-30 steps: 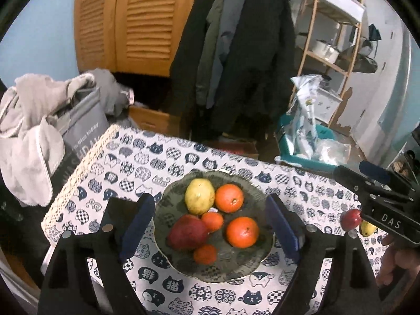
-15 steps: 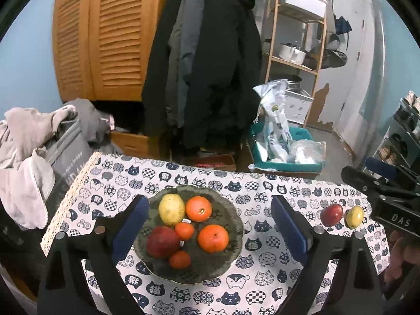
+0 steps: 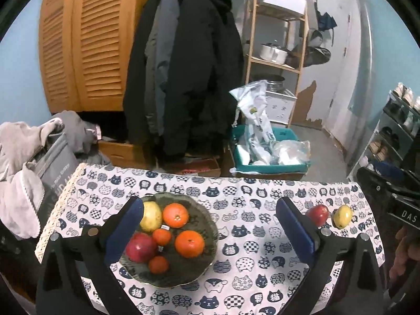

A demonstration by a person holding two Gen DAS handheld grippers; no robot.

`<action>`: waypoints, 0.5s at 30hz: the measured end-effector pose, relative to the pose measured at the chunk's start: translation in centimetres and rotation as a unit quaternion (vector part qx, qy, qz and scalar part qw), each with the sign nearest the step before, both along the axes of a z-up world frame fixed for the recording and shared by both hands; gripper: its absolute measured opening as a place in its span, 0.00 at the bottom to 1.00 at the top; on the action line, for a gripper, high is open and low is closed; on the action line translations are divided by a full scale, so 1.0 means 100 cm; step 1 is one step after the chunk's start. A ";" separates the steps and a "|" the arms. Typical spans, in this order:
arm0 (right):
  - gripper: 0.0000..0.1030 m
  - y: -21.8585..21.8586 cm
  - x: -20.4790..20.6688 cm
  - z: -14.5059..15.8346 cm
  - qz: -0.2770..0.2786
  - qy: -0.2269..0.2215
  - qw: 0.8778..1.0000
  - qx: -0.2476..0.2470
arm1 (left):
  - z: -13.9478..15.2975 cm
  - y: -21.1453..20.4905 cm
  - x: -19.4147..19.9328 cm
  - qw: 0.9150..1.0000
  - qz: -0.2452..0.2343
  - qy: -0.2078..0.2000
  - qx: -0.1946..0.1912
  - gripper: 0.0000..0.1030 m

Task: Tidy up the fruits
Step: 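Lift both tools away and move toward the remaining red apple and yellow pear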

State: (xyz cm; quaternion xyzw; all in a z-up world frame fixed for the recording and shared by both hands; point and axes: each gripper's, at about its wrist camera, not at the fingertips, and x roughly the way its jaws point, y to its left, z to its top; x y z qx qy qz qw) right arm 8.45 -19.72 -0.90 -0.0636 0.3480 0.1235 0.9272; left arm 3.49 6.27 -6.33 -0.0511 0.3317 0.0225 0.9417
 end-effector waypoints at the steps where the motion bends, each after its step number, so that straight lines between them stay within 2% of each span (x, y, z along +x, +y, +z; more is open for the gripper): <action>1: 0.84 -0.006 0.000 0.000 -0.005 -0.001 1.000 -0.001 | 0.000 -0.003 0.001 1.000 -0.003 0.001 0.002 0.99; 15: 0.84 -0.094 -0.001 -0.014 -0.091 0.007 0.996 -0.007 | -0.005 -0.073 0.019 0.998 -0.061 0.018 0.016 0.99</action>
